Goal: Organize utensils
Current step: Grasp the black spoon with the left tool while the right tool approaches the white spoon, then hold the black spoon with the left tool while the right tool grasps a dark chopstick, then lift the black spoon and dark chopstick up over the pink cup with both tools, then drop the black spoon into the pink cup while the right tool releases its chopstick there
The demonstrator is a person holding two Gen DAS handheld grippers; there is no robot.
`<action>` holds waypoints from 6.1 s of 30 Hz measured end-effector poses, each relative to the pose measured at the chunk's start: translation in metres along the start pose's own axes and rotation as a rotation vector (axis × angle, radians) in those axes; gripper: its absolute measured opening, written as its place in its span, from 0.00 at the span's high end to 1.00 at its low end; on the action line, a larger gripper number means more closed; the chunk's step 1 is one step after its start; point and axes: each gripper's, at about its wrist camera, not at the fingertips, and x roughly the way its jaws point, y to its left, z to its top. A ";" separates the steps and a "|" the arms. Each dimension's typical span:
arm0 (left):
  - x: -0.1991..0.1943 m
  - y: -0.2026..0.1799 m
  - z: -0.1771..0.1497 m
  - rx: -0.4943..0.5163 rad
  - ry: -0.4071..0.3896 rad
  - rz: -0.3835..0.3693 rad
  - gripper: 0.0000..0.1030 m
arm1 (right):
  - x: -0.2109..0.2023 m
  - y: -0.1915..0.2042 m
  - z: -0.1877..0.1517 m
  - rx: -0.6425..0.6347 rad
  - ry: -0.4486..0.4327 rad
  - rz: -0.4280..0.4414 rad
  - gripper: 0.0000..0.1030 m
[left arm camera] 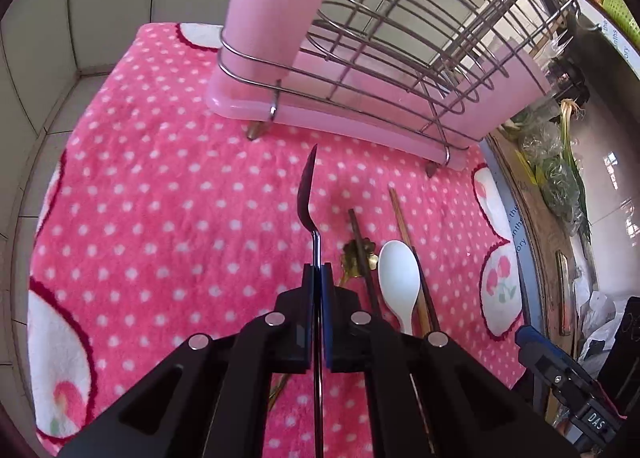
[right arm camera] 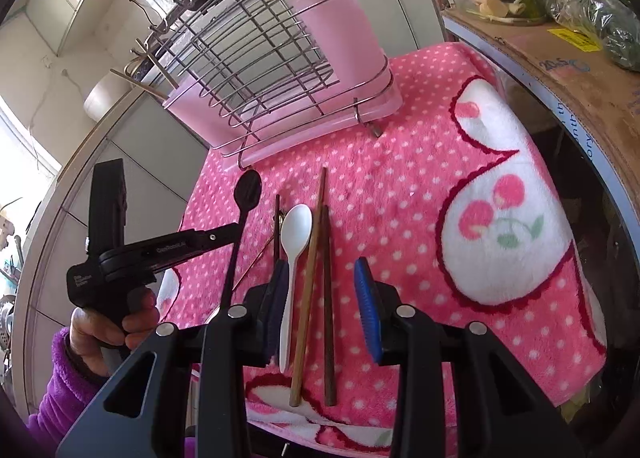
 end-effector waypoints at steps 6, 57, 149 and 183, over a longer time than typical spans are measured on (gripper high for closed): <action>-0.019 0.032 0.000 -0.038 -0.025 0.041 0.97 | 0.016 -0.003 -0.009 0.026 0.061 -0.021 0.76; 0.022 0.052 0.028 -0.081 0.174 0.117 0.89 | -0.032 -0.026 -0.006 0.053 0.015 -0.106 0.73; -0.133 -0.023 0.155 0.144 -0.861 0.030 0.97 | -0.033 0.024 0.223 -0.201 -0.726 -0.143 0.96; -0.110 0.000 0.137 0.046 -0.512 -0.007 0.75 | -0.030 0.029 0.225 -0.211 -0.503 -0.135 0.77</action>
